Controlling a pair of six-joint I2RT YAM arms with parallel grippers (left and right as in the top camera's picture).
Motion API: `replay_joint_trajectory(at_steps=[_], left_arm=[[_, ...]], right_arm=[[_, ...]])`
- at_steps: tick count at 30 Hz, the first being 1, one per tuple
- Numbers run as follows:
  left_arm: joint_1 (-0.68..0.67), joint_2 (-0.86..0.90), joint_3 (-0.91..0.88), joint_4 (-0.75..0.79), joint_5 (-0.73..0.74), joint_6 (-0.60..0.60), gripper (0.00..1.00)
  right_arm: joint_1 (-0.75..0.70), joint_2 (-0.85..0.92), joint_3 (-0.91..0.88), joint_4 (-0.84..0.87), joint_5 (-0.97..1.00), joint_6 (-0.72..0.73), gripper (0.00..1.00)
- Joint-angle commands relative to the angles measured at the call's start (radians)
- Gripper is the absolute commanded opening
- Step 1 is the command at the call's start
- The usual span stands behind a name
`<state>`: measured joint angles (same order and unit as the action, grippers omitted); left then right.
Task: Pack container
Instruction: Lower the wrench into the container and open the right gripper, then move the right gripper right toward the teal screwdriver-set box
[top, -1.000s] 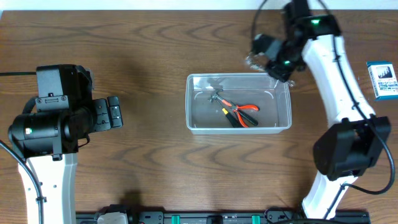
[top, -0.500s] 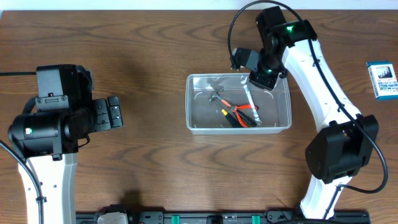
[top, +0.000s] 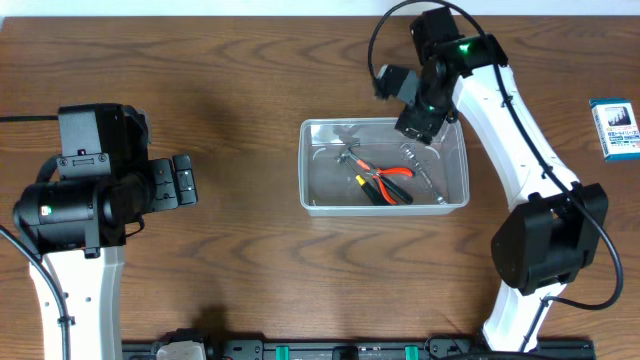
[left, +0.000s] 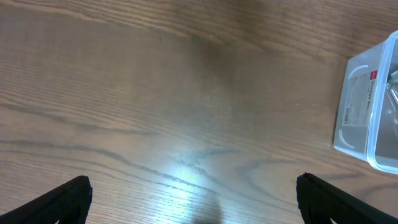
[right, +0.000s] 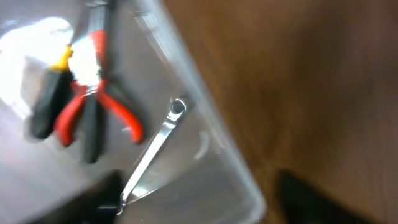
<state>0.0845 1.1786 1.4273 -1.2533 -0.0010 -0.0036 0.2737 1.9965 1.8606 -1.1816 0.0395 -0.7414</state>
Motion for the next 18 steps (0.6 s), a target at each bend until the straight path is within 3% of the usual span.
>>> replay_joint_trajectory(at_steps=[1,7,10,13,18], left_arm=[[0.005,0.005,0.003,-0.003,-0.008,-0.009,0.98],[0.005,0.005,0.003,-0.003,-0.007,-0.009,0.98],[0.005,0.005,0.003,-0.003,-0.008,-0.009,0.98],[0.005,0.005,0.003,-0.003,-0.007,-0.009,0.98],[0.005,0.005,0.003,-0.003,-0.008,-0.009,0.98]], right_arm=[[-0.065,0.003,-0.004,0.033,0.13,0.195,0.99],[-0.286,0.003,-0.004,0.035,0.124,0.454,0.99],[-0.394,0.003,-0.004,-0.023,0.024,0.593,0.99],[-0.482,0.003,-0.004,-0.123,-0.009,0.599,0.99],[-0.584,0.003,0.004,-0.098,-0.001,0.484,0.99]])
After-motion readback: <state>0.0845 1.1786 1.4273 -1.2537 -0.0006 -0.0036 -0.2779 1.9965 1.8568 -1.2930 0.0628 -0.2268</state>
